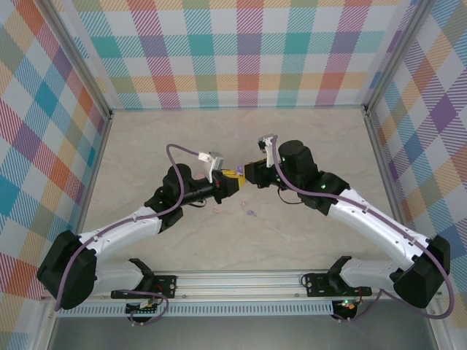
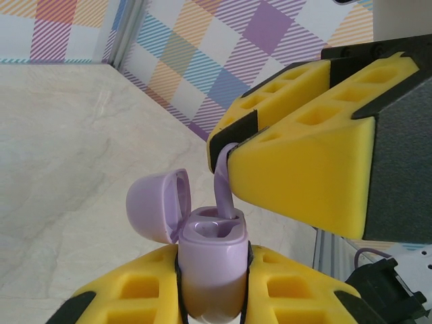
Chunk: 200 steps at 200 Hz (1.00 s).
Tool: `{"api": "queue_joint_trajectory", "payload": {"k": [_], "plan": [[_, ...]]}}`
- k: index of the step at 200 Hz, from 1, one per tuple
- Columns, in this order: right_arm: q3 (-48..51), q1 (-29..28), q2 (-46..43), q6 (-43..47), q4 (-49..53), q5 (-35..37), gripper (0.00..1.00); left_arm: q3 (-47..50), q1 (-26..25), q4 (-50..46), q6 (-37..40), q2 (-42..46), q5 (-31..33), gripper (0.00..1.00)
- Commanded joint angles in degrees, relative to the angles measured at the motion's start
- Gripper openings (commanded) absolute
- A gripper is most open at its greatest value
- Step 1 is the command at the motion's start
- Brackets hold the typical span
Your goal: Insert wireless bluetooth earbuds into charging case
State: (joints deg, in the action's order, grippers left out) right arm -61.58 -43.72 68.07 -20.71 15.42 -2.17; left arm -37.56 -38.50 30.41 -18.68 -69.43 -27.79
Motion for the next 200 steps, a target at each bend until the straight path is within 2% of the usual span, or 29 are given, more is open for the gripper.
{"api": "queue_joint_trajectory", "payload": {"k": [1,123,188,200], "plan": [[0.1,-0.4,0.7,-0.9,-0.9,-1.3,0.25,-1.2,-0.8,3.4,-0.5,0.3,0.5,0.18],[-0.7,-0.4,1.9,-1.7,1.3,-2.3,0.30,-0.2,-0.8,4.0,0.0,1.3,1.5,0.18],[-1.7,-0.4,0.9,-2.1,2.6,-1.5,0.49,0.3,-0.8,4.1,1.6,1.5,0.6,0.17],[-1.9,-0.4,0.7,-2.2,2.8,-1.5,0.50,0.5,-0.8,4.2,2.1,1.6,0.6,0.17]]}}
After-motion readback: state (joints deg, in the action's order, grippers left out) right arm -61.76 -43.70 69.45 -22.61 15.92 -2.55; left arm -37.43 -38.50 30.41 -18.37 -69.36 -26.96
